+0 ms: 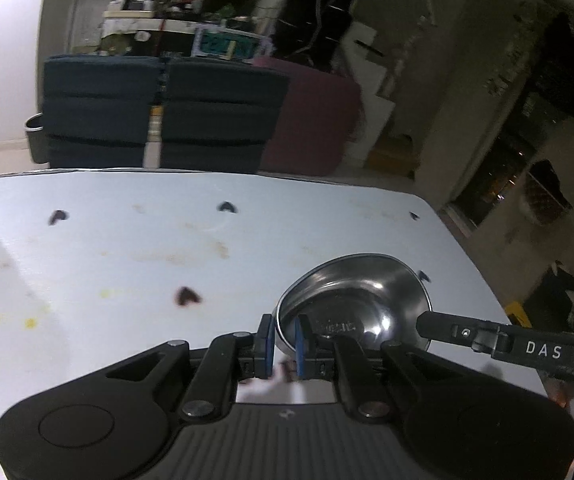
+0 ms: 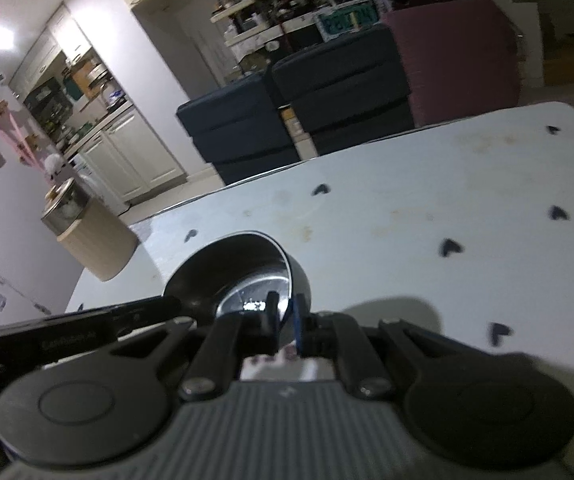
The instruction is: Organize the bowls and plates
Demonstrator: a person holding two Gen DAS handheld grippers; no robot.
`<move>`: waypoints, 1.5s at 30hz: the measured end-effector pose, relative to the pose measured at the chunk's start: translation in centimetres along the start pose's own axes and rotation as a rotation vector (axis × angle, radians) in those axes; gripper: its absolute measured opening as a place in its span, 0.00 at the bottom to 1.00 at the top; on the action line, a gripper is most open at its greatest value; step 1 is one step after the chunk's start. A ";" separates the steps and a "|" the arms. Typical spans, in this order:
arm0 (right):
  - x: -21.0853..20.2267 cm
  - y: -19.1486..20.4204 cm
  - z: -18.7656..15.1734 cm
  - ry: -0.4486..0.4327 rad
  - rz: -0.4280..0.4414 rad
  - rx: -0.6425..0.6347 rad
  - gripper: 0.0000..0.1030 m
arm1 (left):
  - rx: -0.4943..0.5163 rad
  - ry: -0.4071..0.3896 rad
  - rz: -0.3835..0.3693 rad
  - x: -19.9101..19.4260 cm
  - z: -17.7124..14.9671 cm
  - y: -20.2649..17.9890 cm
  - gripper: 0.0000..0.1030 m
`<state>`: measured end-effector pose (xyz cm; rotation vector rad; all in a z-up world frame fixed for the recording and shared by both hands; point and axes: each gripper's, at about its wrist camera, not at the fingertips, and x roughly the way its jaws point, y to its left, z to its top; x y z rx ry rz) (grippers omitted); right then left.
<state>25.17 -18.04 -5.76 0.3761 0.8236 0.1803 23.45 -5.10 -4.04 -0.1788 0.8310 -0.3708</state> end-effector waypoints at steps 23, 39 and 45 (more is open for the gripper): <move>-5.0 -8.7 -5.5 0.067 -0.111 0.087 0.09 | 0.189 0.182 -0.064 7.4 -5.5 -9.1 0.11; -3.3 -9.9 -7.7 0.210 -0.143 0.056 0.10 | 0.215 0.196 -0.034 8.8 -6.0 -9.8 0.11; -2.5 -9.7 -8.1 0.248 -0.148 0.040 0.11 | 0.220 0.210 -0.030 9.4 -6.1 -9.6 0.11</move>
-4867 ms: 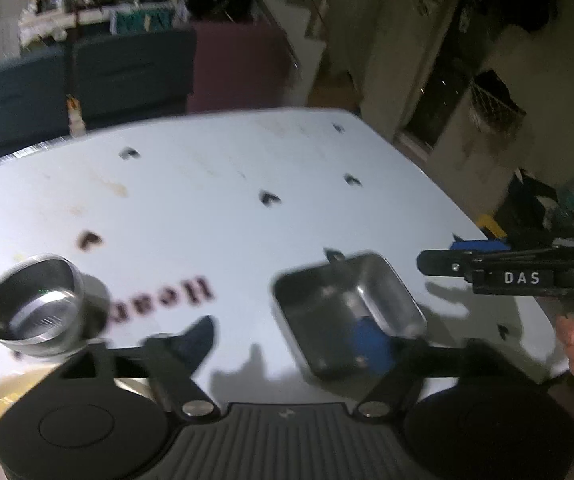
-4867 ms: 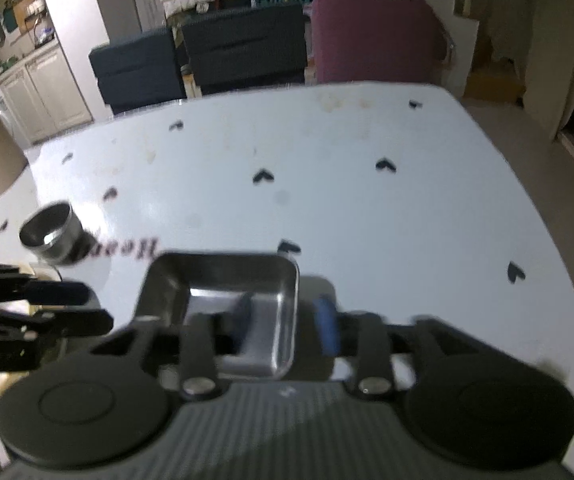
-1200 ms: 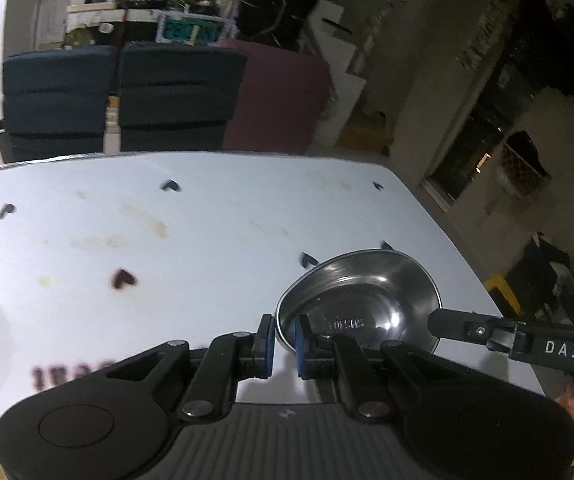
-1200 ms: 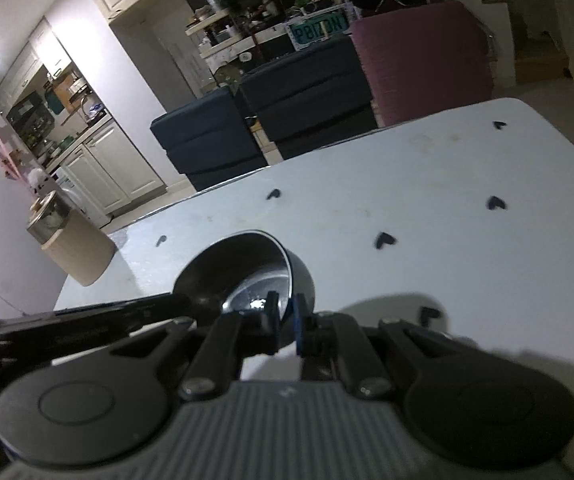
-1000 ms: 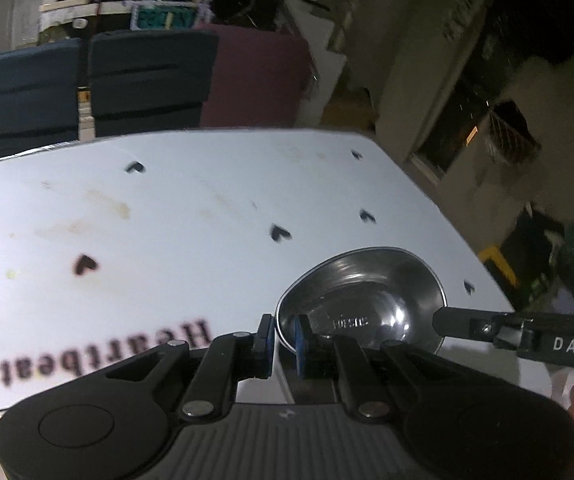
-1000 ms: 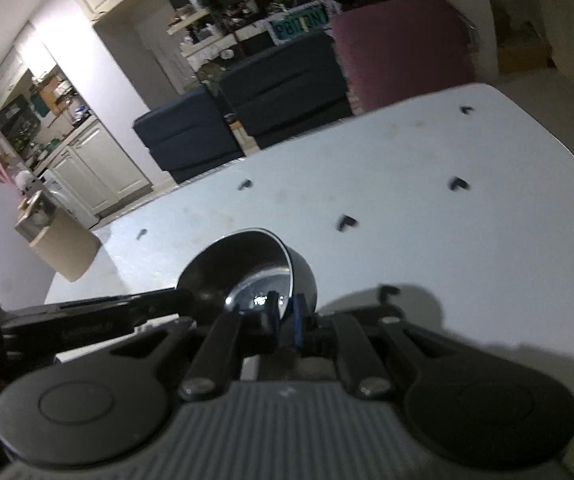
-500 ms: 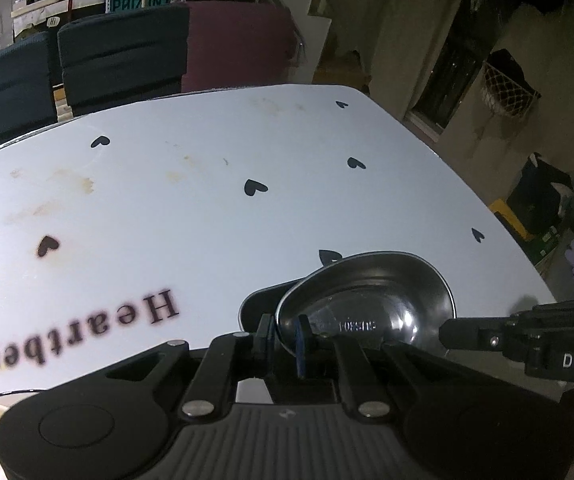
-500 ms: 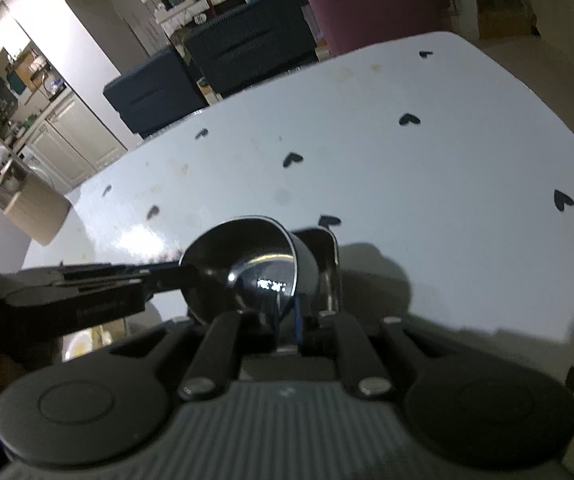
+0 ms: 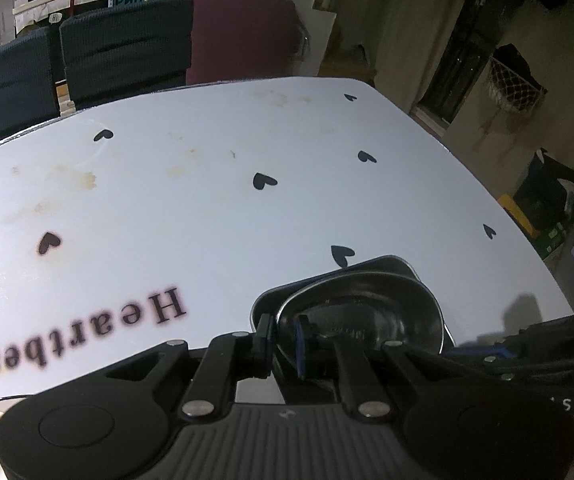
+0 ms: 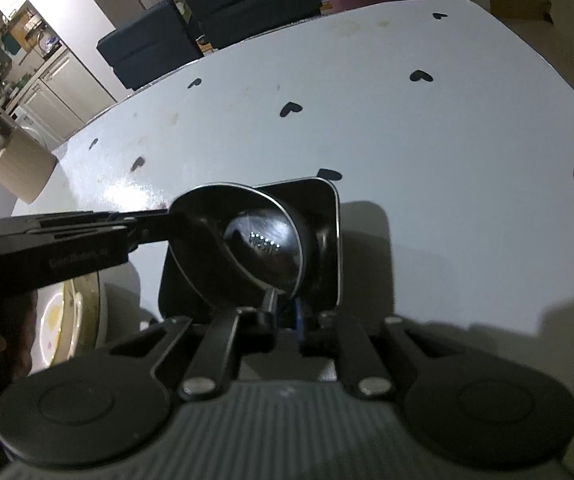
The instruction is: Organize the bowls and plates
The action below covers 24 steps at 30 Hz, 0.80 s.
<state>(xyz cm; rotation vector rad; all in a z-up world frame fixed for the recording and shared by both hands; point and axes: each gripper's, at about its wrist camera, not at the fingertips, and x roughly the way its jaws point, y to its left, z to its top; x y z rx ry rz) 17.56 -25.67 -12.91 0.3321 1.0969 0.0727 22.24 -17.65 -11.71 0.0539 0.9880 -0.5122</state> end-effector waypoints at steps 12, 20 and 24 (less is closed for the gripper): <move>0.1 0.7 0.4 0.037 0.027 -0.014 0.31 | -0.013 -0.074 -0.031 -0.6 0.4 0.3 0.35; -2.1 -0.1 1.5 -0.071 0.019 0.017 0.38 | 0.018 -0.020 -0.027 -1.6 0.3 0.3 0.37; -1.5 -1.3 2.7 -0.104 -0.039 0.063 0.38 | 0.046 0.044 -0.016 -1.1 -0.3 0.1 0.36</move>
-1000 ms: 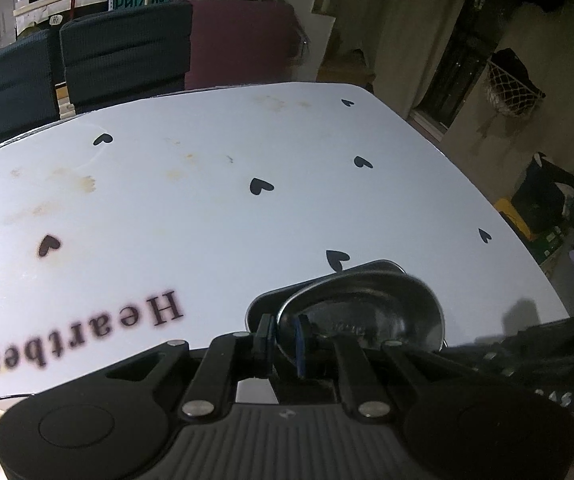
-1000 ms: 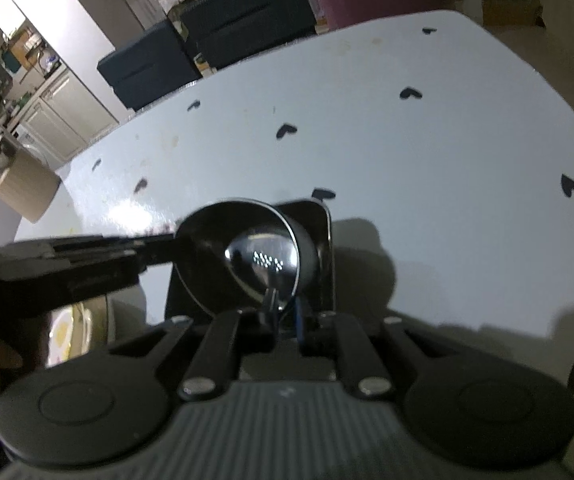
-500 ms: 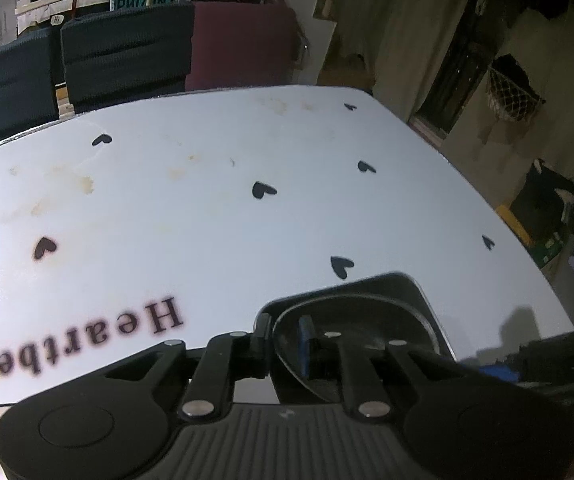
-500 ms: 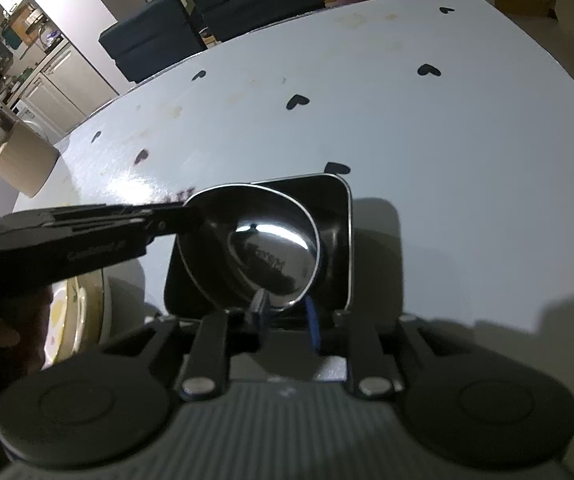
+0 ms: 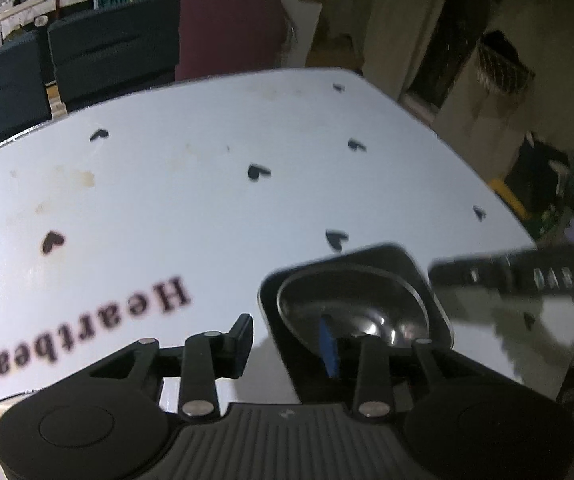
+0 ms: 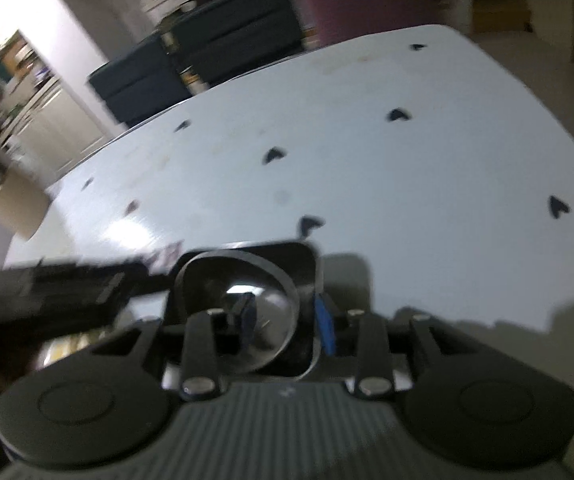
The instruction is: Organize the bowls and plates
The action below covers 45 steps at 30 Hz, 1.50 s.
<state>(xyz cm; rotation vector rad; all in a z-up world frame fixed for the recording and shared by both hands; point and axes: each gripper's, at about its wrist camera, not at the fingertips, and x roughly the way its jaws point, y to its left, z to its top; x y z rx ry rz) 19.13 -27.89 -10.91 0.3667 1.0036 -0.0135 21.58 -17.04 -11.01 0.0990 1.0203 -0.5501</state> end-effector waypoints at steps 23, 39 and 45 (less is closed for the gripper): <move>3.6 1.0 -0.3 0.100 -0.072 -0.149 0.08 | -0.047 0.072 -0.033 1.9 -0.6 1.5 0.17; 3.3 0.2 -0.8 0.094 -0.040 -0.152 0.06 | -0.182 0.091 -0.092 2.4 -1.0 2.5 0.10; 3.2 0.2 -0.9 0.091 -0.041 -0.153 0.06 | -0.193 0.091 -0.092 2.4 -1.1 2.5 0.10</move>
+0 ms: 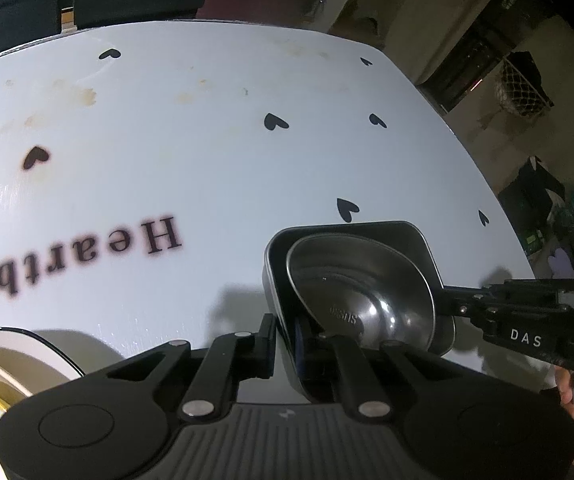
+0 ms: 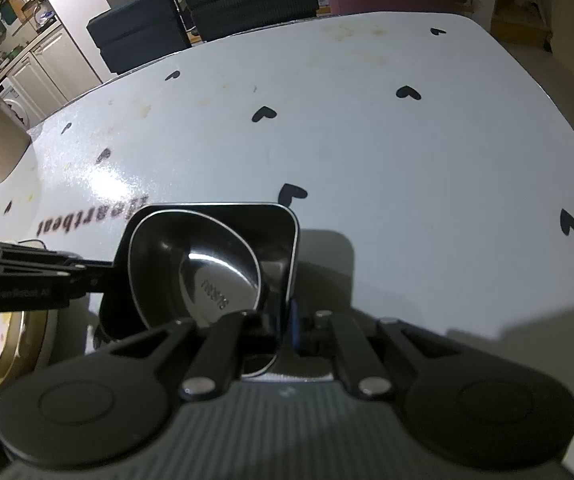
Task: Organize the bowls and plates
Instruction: 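Lift the steel tray with bowl using both tools and carry it to the stacked bowls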
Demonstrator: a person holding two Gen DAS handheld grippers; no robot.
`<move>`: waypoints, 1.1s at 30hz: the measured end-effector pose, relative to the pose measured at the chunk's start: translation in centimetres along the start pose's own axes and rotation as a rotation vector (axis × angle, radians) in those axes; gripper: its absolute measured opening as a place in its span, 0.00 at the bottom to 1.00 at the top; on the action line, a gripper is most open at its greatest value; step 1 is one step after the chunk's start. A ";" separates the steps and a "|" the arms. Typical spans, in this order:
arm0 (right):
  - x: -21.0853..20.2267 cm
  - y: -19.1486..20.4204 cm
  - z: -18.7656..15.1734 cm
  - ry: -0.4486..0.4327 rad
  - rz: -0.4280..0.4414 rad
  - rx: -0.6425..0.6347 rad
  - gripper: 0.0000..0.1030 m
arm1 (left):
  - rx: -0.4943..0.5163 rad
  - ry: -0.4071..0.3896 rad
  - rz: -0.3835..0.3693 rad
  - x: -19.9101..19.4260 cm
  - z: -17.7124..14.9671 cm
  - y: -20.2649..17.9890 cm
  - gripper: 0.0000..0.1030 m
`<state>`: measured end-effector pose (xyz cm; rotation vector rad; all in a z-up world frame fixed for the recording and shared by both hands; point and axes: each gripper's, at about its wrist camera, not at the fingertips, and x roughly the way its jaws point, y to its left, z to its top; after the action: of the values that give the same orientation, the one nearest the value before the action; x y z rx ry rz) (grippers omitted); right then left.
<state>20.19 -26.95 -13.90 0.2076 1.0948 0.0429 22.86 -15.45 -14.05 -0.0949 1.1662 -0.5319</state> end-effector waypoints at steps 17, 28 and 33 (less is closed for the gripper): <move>-2.9 0.1 0.1 -0.124 0.045 0.045 0.06 | -0.022 -0.143 -0.030 -4.1 0.7 -0.2 0.09; -6.6 2.4 0.4 -0.253 0.120 0.046 0.07 | -0.062 -0.300 -0.054 -10.8 0.4 1.0 0.09; -8.0 3.9 0.6 -0.299 0.184 0.034 0.08 | -0.086 -0.359 -0.057 -14.2 -0.7 2.3 0.09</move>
<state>17.29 -24.32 -5.87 0.3341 0.7767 0.1533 19.03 -7.01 -3.07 -0.2864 0.8367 -0.4913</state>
